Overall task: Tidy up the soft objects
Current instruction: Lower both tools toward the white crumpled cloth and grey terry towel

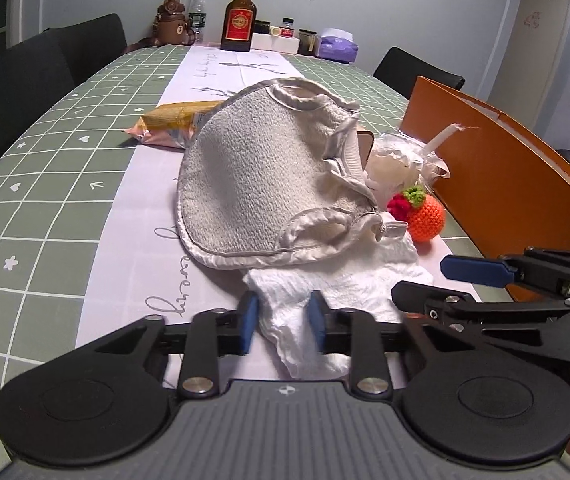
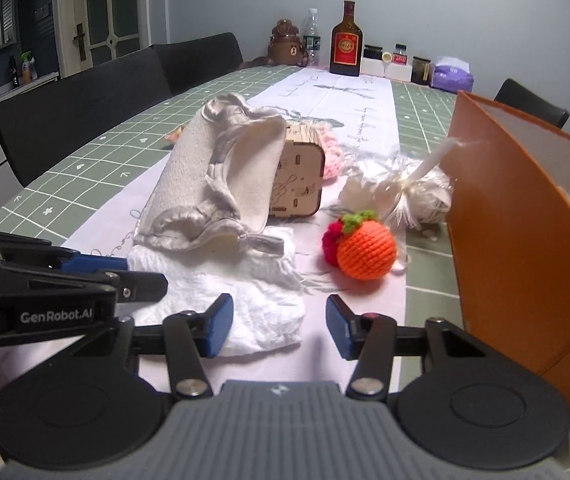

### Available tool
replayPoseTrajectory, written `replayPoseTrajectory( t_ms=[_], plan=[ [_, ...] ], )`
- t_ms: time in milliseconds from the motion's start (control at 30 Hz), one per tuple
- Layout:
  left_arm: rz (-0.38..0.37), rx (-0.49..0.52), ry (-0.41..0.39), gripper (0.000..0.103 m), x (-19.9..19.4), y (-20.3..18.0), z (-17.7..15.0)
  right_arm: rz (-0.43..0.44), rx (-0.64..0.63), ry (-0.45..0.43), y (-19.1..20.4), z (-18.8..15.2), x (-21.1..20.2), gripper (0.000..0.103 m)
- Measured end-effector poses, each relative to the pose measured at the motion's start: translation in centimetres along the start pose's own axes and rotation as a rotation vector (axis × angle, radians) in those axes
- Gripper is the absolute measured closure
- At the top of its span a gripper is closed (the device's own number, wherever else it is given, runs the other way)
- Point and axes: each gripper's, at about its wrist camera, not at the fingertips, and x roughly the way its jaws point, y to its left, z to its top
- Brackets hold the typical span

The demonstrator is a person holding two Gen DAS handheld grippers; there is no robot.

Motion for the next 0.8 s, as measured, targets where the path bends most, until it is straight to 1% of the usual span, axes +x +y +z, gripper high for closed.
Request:
replayPoseTrajectory(
  t_ms=[33, 67, 133, 300, 533, 633, 667, 700, 733, 800],
  plan=[
    [-0.001, 0.001, 0.0, 0.082, -0.1, -0.1, 0.0, 0.004, -0.004, 0.004, 0.1, 0.0, 0.0, 0.069],
    [-0.003, 0.004, -0.001, 0.087, -0.3, -0.1, 0.0, 0.006, -0.008, 0.009, 0.1, -0.1, 0.1, 0.071],
    [-0.007, 0.008, -0.001, 0.093, -0.8, -0.4, 0.0, -0.02, -0.01, 0.015, 0.2, -0.2, 0.1, 0.077],
    [-0.061, -0.032, 0.021, 0.096, -1.7, -1.0, -0.5, -0.049, 0.012, -0.003, -0.3, 0.0, -0.7, 0.077],
    [-0.132, -0.08, 0.032, 0.097, -3.3, -2.6, -1.5, -0.079, 0.043, -0.006, -0.8, -0.4, -2.2, 0.077],
    [-0.167, -0.073, 0.053, 0.097, -3.6, -3.6, -2.2, -0.081, 0.079, -0.004, -1.2, -0.7, -2.8, 0.076],
    [-0.177, -0.072, 0.061, 0.096, -3.6, -3.8, -2.4, -0.084, 0.088, -0.005, -1.3, -0.8, -3.0, 0.076],
    [-0.183, -0.074, 0.067, 0.092, -3.6, -3.9, -2.5, -0.082, 0.097, -0.004, -1.4, -0.9, -3.3, 0.076],
    [-0.18, -0.081, 0.068, 0.09, -3.6, -4.0, -2.7, -0.078, 0.109, -0.004, -1.4, -1.0, -3.5, 0.076],
    [-0.159, -0.079, 0.055, 0.071, -4.0, -3.8, -2.8, -0.069, 0.139, -0.007, -1.5, -1.3, -4.1, 0.075]
  ],
)
